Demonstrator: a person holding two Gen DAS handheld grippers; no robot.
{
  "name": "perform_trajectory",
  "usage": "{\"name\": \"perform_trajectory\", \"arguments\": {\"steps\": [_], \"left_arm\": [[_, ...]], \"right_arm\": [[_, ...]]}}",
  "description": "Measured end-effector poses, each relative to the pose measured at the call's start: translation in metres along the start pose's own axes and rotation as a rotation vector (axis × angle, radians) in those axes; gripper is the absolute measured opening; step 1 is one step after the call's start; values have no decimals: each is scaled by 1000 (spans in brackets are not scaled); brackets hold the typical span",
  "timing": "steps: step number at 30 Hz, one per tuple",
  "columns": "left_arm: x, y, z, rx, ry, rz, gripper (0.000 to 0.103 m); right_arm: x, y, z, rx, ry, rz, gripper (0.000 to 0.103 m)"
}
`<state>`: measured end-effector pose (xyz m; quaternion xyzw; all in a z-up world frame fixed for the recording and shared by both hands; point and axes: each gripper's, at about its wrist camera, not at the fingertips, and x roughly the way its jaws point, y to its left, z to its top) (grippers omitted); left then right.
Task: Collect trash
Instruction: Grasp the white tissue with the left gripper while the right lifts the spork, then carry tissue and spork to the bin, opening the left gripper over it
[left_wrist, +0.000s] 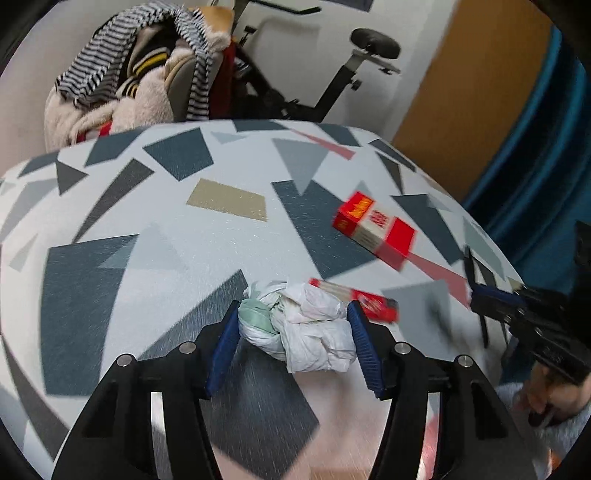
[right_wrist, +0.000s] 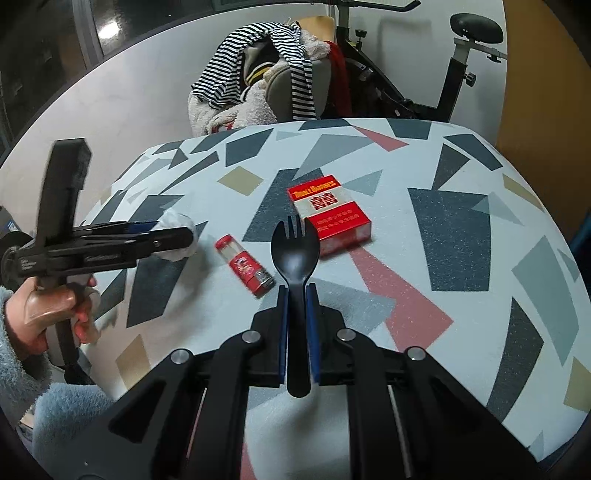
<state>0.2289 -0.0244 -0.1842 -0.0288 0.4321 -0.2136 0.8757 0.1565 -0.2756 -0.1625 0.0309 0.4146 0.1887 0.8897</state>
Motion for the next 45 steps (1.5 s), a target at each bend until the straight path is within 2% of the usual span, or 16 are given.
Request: {"name": "perform_trajectory", "arguments": {"steps": [6,13,18,24,31,32,33,34,38,45], "left_arm": [[-52,-24,-34,54,-24,2,56],[-101,-52,-92,100,-43,11,57],[-119,-69,-132,112,-29,-7,57],[-116,-81,-164,121,14,-22,57],[-106,-91,-174,137,47,-36,59],[-104,-91,-174,137,54,-40,67],[-103,-91,-173,135,56,-45,79],[-104,-91,-173,132,46,-42,82],[-107,-87,-168,132,30,-19,84],[-138,-69,-162,99,-37,44,89]], "right_arm": [[-24,15,-10,-28,-11,33,13],[-54,39,-31,-80,-20,75,13],[-71,56,-46,-110,-24,90,13],[-81,68,-63,-121,-17,104,13],[-89,72,-75,-122,-15,106,13],[-89,71,-75,-122,-15,106,13],[-90,70,-76,-120,-16,105,13],[-91,69,-76,-117,-18,105,13],[-93,67,-79,-115,-16,104,13],[-88,68,-87,-137,26,115,13]]}}
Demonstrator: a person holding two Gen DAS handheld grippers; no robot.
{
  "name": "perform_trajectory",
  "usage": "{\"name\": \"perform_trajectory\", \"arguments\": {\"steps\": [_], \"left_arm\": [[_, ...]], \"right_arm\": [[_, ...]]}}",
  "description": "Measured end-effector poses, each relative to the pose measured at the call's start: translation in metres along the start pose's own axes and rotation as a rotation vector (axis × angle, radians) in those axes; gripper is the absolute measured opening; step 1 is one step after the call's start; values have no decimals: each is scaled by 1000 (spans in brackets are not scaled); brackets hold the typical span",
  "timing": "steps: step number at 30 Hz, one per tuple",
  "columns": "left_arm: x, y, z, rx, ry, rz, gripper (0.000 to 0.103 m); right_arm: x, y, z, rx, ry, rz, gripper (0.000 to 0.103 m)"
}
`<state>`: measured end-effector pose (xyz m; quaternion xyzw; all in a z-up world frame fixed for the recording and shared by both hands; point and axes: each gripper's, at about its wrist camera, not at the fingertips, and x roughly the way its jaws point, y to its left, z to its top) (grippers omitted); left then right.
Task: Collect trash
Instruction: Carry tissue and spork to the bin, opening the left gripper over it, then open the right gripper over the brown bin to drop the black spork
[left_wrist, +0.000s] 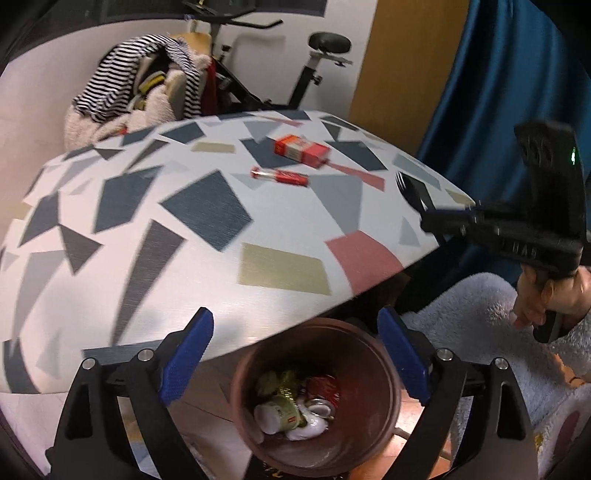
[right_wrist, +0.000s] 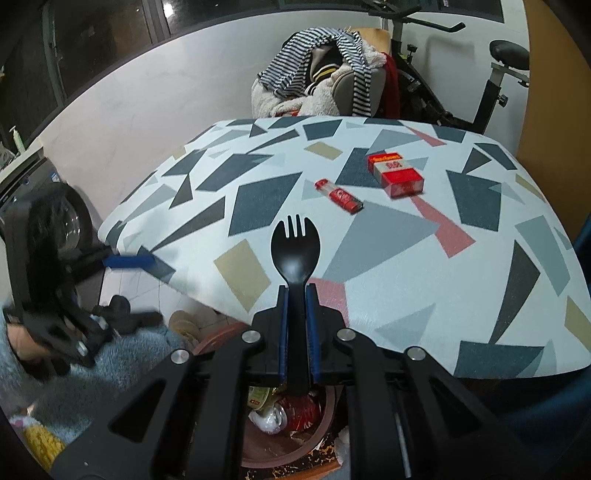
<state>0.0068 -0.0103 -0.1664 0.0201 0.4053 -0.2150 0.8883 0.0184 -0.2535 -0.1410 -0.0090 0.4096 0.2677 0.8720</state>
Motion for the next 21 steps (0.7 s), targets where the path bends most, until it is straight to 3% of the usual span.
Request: {"name": "perform_trajectory", "arguments": {"steps": [11,21], "left_arm": [[-37,18,-8,-2,-49,58,91],[-39,27,-19,-7,-36,92,92]], "right_arm": [[24,28,-20,-113,113,62,13],[49,49,-29,-184,203,98,13]]}}
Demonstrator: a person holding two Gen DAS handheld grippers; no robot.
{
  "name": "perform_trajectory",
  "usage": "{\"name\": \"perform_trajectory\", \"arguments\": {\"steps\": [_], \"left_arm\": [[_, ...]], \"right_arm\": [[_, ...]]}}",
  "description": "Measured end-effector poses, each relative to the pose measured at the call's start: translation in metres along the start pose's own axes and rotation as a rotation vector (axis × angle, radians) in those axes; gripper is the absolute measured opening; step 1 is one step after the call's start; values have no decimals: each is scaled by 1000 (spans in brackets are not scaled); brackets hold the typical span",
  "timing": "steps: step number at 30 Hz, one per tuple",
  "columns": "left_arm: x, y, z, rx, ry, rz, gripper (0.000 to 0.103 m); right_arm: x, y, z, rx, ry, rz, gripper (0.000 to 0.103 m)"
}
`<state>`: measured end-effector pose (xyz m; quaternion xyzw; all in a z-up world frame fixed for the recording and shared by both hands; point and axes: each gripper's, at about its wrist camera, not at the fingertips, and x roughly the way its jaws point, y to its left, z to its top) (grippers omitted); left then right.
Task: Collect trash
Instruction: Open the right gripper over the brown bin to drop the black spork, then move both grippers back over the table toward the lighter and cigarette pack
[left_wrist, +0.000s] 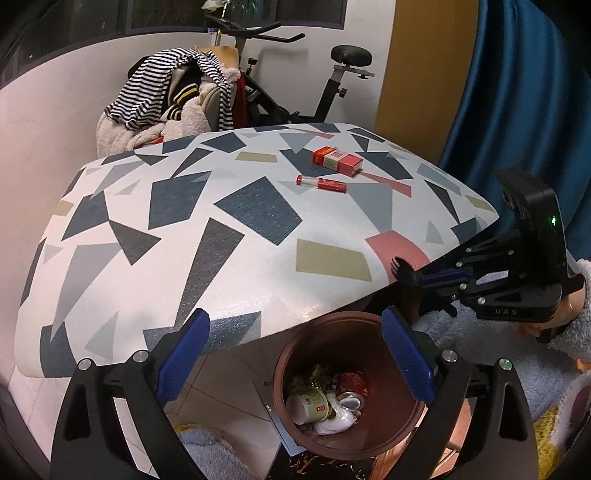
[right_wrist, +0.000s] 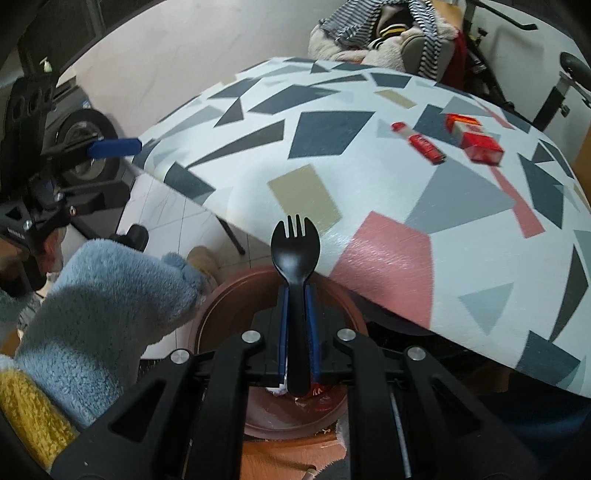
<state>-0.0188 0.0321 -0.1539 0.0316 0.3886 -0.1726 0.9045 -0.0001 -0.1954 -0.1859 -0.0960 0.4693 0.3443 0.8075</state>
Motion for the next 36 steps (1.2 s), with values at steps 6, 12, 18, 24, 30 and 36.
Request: {"name": "perform_trajectory", "arguments": {"steps": [6,12,18,24,30,36], "left_arm": [[4,4,0,-21,4,-3,92],[8,4,1,-30,-1,-10,92],[11,2,7,-18,-4,-6,92],[12,-1,18,-5,-18,7,92],[15,-3,31,4,-31,14,92],[20,-2,45,7,-35,12,92]], "right_arm": [[21,8,2,-32,61,-22,15],[28,10,1,-49,65,-35,60],[15,2,5,-35,1,-43,87],[-6,-18,16,1,-61,-88,97],[-26,-46,31,44,-99,-141,97],[-37,-67,39,78,-124,-179,97]]}}
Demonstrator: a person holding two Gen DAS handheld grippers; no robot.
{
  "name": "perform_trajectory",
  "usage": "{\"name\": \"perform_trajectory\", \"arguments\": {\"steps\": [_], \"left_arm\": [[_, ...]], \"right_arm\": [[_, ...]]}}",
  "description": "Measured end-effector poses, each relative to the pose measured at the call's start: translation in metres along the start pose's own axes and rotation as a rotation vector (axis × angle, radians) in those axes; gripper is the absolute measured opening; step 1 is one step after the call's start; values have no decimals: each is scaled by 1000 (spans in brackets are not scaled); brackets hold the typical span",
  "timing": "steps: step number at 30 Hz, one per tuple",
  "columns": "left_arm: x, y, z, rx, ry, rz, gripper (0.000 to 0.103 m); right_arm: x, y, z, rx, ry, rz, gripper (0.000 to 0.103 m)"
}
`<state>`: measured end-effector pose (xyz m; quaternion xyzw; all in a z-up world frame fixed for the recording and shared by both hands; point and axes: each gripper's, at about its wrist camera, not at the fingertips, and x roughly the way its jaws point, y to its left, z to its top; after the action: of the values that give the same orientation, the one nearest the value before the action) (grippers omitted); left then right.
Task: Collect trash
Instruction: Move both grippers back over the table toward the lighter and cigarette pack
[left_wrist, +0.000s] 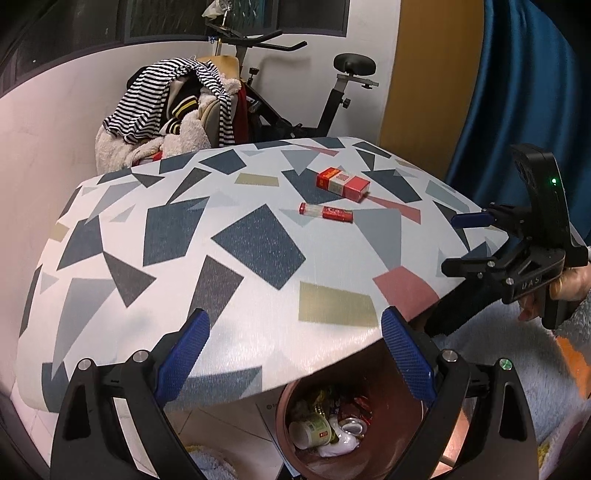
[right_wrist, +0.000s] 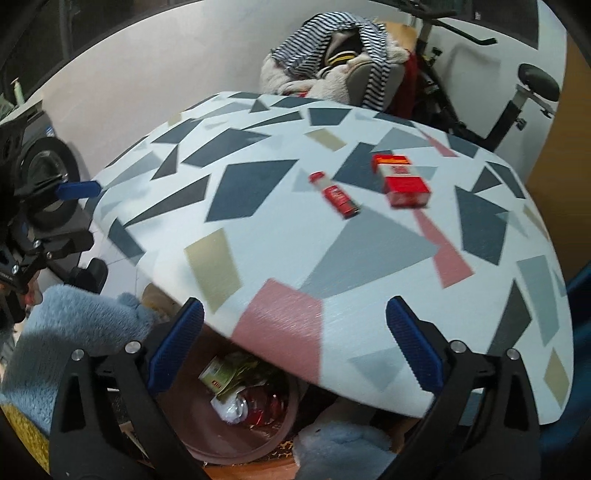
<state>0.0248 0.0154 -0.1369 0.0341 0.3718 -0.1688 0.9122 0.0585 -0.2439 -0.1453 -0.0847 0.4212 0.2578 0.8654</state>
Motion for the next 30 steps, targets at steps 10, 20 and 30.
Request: {"name": "perform_trajectory", "arguments": {"steps": [10,20,30], "left_arm": [[16,2,26,-15,0,-4,92],[49,-7,40,20,36,-37,92],[124,-13,75,8,110,-137,91]], "right_arm": [[-1,-29,17,29,-24,-52,97],[9,-58,23,109,-32,-81,97],[32,-85,40,132,-2,-123,97]]}}
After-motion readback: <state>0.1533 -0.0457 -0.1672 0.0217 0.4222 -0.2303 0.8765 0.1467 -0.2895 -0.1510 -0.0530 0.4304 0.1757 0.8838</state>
